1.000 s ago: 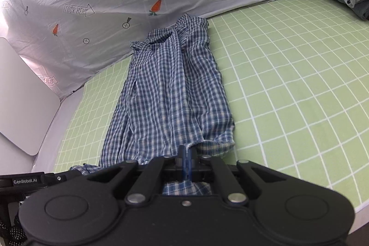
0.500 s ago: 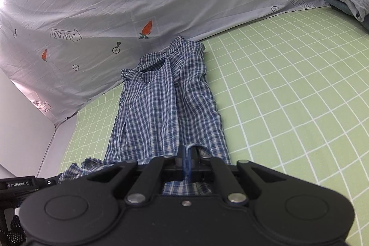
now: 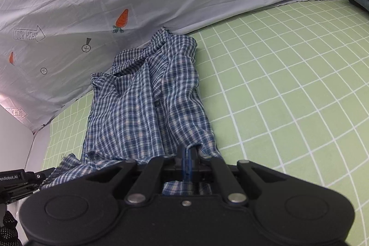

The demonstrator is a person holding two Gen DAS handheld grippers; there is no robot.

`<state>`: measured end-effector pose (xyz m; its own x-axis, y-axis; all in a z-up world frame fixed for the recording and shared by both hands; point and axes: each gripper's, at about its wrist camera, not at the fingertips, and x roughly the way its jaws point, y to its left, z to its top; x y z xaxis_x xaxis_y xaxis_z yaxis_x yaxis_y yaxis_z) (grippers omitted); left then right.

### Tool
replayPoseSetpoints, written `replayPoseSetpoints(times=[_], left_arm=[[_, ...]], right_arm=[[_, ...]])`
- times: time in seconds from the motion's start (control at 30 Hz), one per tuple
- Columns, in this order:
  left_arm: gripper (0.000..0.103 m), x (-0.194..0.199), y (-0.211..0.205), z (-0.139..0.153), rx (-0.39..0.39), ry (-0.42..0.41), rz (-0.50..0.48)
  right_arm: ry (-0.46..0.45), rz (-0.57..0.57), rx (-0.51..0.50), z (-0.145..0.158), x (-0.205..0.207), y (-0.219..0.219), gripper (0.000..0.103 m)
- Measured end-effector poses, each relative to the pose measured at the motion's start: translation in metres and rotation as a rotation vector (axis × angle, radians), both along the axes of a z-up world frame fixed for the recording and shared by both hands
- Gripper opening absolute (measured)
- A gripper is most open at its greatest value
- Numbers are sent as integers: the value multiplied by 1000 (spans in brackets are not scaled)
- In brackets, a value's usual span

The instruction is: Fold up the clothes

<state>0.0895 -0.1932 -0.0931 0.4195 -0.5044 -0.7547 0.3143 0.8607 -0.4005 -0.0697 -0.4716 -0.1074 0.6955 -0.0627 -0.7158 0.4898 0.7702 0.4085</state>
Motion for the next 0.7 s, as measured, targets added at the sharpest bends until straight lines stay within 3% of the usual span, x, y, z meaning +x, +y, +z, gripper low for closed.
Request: replayPoseSetpoints(times=[0.07, 0.13, 0.17, 0.2, 0.23, 0.47, 0.7], left_arm=[[28, 13, 0, -2, 16, -8, 19], [31, 21, 3, -1, 16, -27, 25], [33, 24, 6, 1, 14, -36, 33], [37, 27, 9, 3, 12, -44, 42], [39, 29, 12, 5, 11, -51, 50], [55, 14, 46, 8, 42, -60, 88], [55, -15, 59, -16, 30, 35, 70]], right_arm=[[16, -10, 7, -6, 10, -4, 5], [17, -19, -2, -7, 12, -5, 15], [22, -32, -9, -7, 10, -5, 24], [18, -52, -33, -4, 6, -4, 45], [14, -72, -57, -1, 2, -3, 54], [-4, -120, -136, 17, -25, 0, 57], [19, -125, -155, 16, -46, 18, 57]])
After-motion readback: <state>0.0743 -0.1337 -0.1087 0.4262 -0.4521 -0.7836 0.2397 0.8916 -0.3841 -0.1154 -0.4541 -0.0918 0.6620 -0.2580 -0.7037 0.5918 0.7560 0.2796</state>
